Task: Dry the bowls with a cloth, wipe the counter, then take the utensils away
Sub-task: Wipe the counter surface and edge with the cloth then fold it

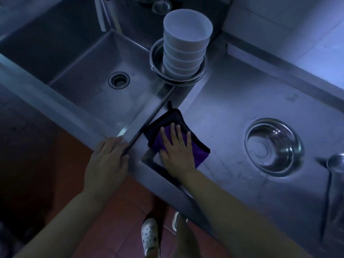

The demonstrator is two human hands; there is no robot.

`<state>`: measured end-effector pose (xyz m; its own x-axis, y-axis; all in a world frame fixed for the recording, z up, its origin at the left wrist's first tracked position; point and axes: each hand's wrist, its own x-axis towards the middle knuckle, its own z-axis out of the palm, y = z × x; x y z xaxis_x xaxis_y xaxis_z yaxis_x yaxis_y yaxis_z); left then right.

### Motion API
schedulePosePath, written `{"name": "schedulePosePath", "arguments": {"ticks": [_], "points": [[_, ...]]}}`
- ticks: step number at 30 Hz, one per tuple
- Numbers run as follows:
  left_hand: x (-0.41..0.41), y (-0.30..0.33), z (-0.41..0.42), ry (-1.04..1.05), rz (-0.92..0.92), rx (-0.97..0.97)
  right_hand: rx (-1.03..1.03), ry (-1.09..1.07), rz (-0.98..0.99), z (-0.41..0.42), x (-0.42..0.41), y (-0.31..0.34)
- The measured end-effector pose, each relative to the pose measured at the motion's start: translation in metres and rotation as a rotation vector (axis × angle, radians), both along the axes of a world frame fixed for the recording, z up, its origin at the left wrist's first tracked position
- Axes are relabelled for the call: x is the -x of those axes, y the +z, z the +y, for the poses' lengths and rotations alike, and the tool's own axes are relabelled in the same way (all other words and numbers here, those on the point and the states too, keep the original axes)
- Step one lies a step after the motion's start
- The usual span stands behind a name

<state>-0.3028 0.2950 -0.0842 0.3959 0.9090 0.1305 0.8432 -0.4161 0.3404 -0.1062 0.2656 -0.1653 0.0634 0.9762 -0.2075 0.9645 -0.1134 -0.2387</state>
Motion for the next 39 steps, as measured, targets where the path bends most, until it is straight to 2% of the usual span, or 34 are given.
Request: {"name": "schedulePosePath", "arguments": {"ticks": [5,11,17,22,24,29,33,39], "points": [[0.026,-0.001,-0.024,0.041,-0.035,0.035,0.079,0.12,0.214,-0.015,0.038,0.01],[0.021,0.0,-0.036,0.053,-0.107,0.07,0.061,0.291,0.17,-0.058,0.047,0.023],[-0.011,0.001,-0.046,-0.091,-0.106,0.166,0.095,0.197,0.143,-0.122,0.008,0.031],[-0.042,-0.006,-0.054,-0.208,-0.042,0.263,0.207,0.065,0.246,-0.164,-0.034,0.029],[-0.056,-0.01,-0.053,-0.231,0.005,0.31,0.231,0.054,0.212,-0.155,-0.044,0.025],[-0.101,-0.021,-0.037,-0.247,0.126,0.35,0.119,0.098,-0.108,-0.094,-0.081,0.01],[-0.145,-0.032,-0.007,-0.258,0.194,0.295,0.032,0.097,-0.149,-0.038,-0.138,0.0],[-0.221,-0.044,0.033,-0.325,0.34,0.284,-0.022,-0.033,-0.205,0.04,-0.242,-0.007]]}}
